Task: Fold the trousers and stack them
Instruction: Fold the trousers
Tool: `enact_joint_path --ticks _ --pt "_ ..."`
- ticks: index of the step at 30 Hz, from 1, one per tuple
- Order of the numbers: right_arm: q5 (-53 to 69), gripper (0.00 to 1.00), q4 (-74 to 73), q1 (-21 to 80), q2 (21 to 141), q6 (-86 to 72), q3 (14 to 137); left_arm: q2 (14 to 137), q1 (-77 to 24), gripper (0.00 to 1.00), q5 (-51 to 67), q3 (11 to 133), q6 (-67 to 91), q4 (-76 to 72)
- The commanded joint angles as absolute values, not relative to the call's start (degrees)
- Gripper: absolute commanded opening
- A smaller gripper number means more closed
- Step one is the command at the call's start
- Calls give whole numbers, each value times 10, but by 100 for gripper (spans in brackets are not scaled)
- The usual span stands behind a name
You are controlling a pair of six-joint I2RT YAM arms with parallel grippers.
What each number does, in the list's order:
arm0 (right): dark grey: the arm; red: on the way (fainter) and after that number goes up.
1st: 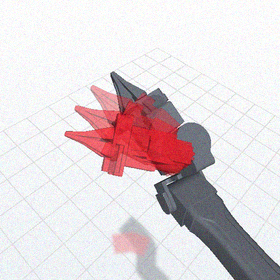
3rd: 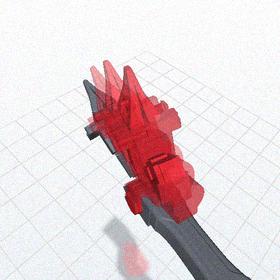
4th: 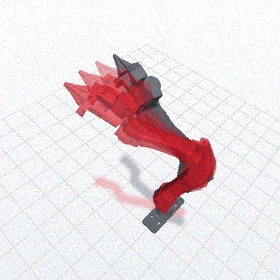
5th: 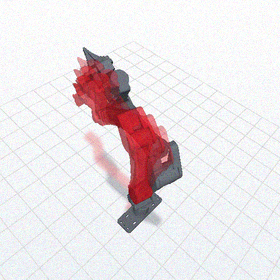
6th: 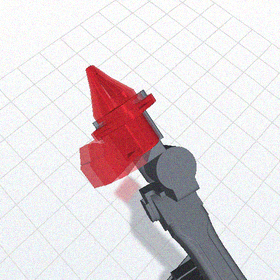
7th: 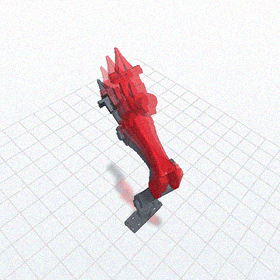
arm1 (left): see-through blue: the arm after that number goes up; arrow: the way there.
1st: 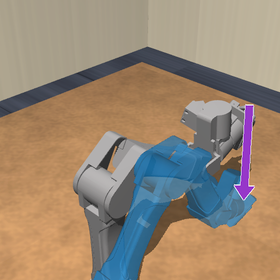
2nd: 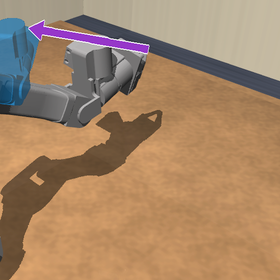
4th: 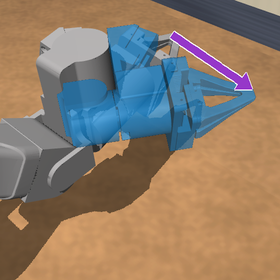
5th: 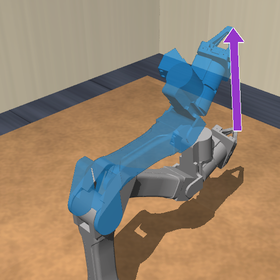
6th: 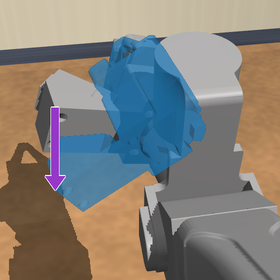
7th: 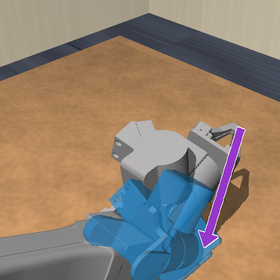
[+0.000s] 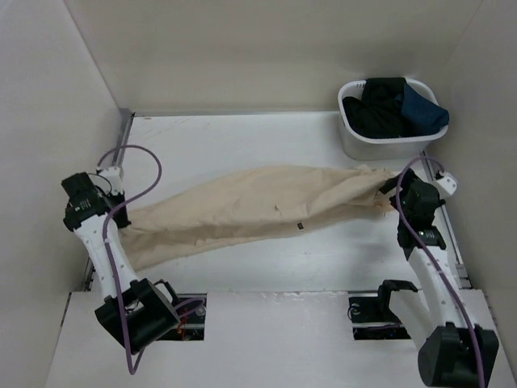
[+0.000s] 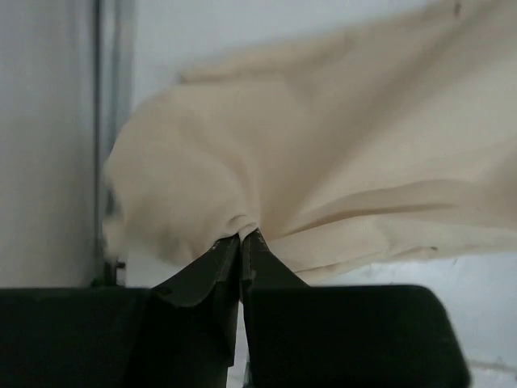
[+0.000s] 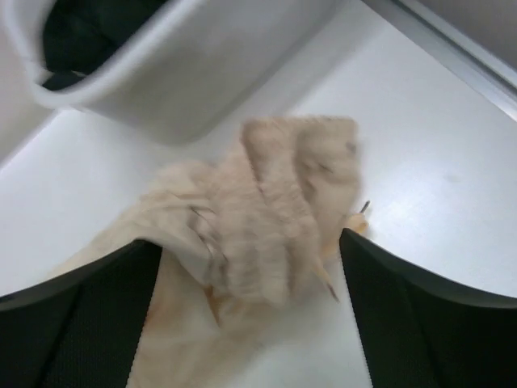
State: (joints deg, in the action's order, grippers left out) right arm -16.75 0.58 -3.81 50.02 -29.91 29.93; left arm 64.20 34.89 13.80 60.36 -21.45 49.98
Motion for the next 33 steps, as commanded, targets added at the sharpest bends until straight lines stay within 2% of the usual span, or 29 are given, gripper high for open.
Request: enact_joint_path --ticks 1,5,11,16,21,22,24,27,28,29,33 --pt "-210 100 -98 -70 408 -439 304 623 360 2 118 517 -298 528" --pt "-207 100 -168 -101 346 -512 305 600 405 3 120 481 -332 535" --pt "-105 100 -235 -107 522 -590 354 611 436 3 147 489 -334 540" --pt "-131 100 -268 -88 586 -692 351 608 433 3 149 493 -331 541" --pt "-125 92 -277 -86 690 -715 368 613 432 3 149 500 -330 541" --pt "-125 87 -275 -86 706 -717 369 614 432 3 149 502 -330 541" --pt "-133 64 -270 -87 728 -714 374 616 435 3 149 507 -333 541" --pt "-154 11 -272 -87 723 -681 394 623 441 2 149 524 -335 541" --pt "-163 3 -277 -87 712 -664 407 627 442 2 151 533 -335 541" --pt "-177 0 -285 -75 695 -637 432 628 442 2 152 536 -335 541" --pt "-236 2 -298 20 669 -514 581 669 439 1 169 619 -318 535"
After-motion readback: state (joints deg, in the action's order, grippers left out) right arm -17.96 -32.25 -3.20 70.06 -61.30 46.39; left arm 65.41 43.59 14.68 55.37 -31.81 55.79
